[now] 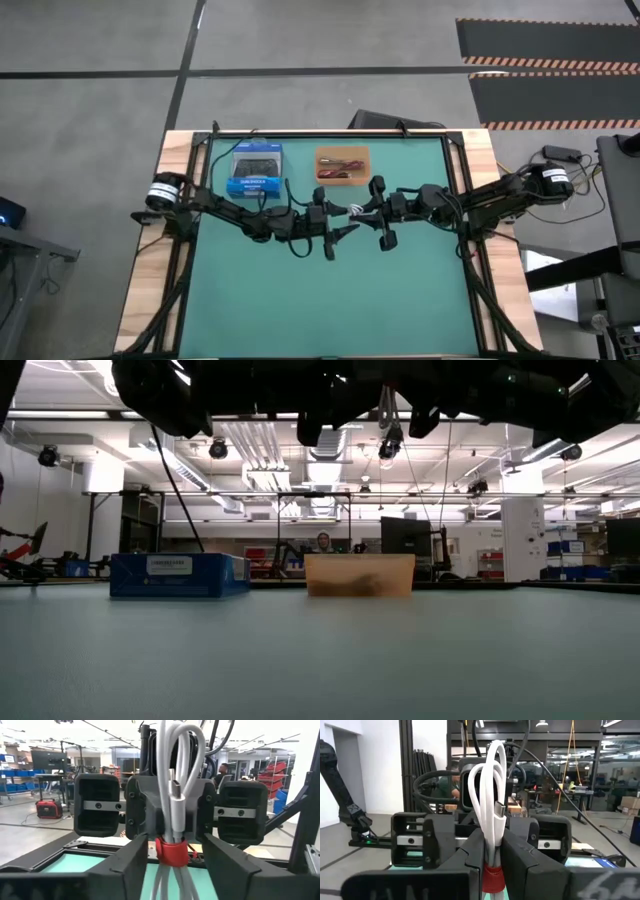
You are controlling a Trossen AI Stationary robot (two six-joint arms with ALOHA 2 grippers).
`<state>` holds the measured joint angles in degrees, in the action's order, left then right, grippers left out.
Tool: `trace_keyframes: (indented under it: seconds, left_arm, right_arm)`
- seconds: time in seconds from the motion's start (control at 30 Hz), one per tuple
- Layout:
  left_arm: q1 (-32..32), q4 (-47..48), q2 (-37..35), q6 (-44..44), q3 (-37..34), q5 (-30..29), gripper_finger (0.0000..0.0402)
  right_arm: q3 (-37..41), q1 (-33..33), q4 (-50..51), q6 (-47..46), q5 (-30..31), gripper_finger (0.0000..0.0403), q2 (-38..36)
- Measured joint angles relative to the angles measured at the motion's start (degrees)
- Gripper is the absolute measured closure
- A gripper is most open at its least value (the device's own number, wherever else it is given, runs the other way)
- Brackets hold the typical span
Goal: Pick and place USB-C Cables
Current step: Put the white charger cable into the orange bin
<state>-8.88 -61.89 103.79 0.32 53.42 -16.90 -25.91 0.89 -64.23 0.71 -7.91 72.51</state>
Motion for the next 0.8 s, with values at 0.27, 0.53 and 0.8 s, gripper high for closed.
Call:
trace_keyframes:
  seconds: [0.27,0.53,0.8]
  left_arm:
    - [-0.1,1.4,-0.4,-0.1,0.1,-0.6,0.0350]
    - [-0.1,3.6,-0.6,-2.9,0.1,-0.5,0.0378]
    - [-0.1,22.8,-3.1,-3.1,3.5,-4.7,0.0378]
  right_arm:
    - [0.0,0.0,0.0,-0.9,0.0,0.0345,-0.3]
    - [0.0,-0.1,4.1,-3.5,0.4,0.0259,-3.7]
    - [-1.8,-0.8,25.1,-4.1,1.0,0.0208,-15.9]
